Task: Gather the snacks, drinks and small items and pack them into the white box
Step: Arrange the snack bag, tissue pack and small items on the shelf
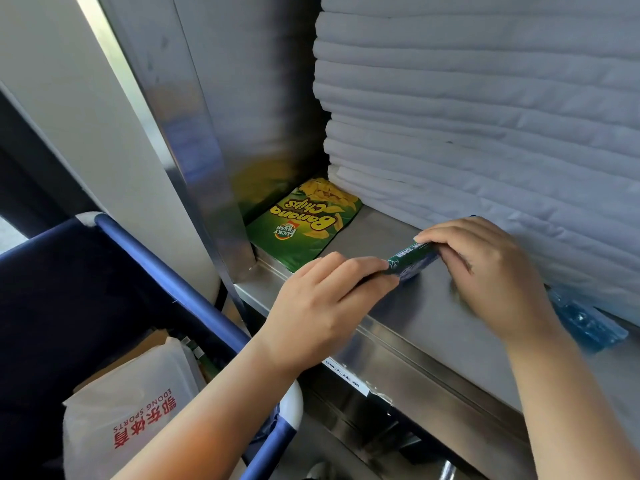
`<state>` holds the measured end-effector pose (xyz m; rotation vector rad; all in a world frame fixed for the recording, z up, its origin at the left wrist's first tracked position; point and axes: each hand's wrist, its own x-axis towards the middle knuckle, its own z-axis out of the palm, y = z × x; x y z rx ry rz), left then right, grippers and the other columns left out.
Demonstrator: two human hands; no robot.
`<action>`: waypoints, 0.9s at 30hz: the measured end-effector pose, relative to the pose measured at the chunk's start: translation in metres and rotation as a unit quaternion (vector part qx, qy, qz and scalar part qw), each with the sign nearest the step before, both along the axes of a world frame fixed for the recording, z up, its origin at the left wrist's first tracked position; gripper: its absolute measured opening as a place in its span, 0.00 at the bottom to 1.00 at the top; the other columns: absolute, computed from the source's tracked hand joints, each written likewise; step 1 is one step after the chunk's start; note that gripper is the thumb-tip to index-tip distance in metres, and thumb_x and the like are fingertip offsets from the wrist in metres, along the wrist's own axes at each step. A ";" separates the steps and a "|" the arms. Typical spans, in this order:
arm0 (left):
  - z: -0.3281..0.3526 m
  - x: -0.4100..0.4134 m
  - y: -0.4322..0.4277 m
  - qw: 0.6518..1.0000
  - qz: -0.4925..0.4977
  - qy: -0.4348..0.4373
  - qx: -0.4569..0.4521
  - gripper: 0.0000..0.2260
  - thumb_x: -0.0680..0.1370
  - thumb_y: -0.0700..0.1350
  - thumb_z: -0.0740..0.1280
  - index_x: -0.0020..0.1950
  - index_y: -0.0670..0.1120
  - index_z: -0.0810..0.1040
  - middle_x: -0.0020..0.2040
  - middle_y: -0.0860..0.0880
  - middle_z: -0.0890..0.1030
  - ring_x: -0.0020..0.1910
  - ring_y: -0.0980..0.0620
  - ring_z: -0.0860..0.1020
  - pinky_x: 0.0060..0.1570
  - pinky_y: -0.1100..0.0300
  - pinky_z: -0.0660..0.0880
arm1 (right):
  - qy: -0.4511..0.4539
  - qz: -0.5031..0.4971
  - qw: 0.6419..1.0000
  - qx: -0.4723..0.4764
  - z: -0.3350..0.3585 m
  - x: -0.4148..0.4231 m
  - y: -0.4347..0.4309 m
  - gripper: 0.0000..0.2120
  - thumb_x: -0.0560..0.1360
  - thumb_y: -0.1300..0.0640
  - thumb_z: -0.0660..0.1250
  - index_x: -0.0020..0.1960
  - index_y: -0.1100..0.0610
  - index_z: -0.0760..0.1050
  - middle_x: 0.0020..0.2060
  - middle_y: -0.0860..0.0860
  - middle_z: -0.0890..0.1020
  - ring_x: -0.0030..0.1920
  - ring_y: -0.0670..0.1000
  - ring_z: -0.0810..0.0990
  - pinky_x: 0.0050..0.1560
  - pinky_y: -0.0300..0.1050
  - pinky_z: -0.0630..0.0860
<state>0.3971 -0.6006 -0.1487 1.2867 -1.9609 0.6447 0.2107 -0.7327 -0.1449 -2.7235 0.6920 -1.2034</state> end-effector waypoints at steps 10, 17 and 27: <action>-0.005 0.006 0.004 0.991 0.085 -0.012 0.100 0.12 0.77 0.34 0.61 0.57 0.39 0.80 0.55 0.43 0.81 0.42 0.47 0.76 0.45 0.58 0.75 | -0.013 -0.040 0.999 -0.010 -0.018 0.031 -0.002 0.18 0.75 0.71 0.62 0.62 0.60 0.76 0.61 0.55 0.77 0.62 0.54 0.75 0.63 0.43 0.69; -0.025 0.013 -0.006 0.940 0.203 -0.059 0.269 0.27 0.74 0.44 0.69 0.70 0.35 0.67 0.71 0.37 0.66 0.60 0.45 0.72 0.57 0.58 0.73 | 0.202 -0.112 0.958 0.169 -0.067 0.045 0.016 0.38 0.79 0.51 0.58 0.74 0.46 0.32 0.74 0.48 0.34 0.74 0.49 0.33 0.71 0.46 0.52; -0.053 0.017 -0.011 0.910 0.227 -0.055 0.342 0.21 0.74 0.49 0.68 0.67 0.48 0.74 0.68 0.48 0.73 0.63 0.47 0.71 0.60 0.55 0.69 | 0.293 -0.097 0.934 0.181 -0.088 0.035 0.011 0.26 0.81 0.46 0.48 0.77 0.49 0.46 0.77 0.50 0.47 0.76 0.51 0.45 0.73 0.45 0.46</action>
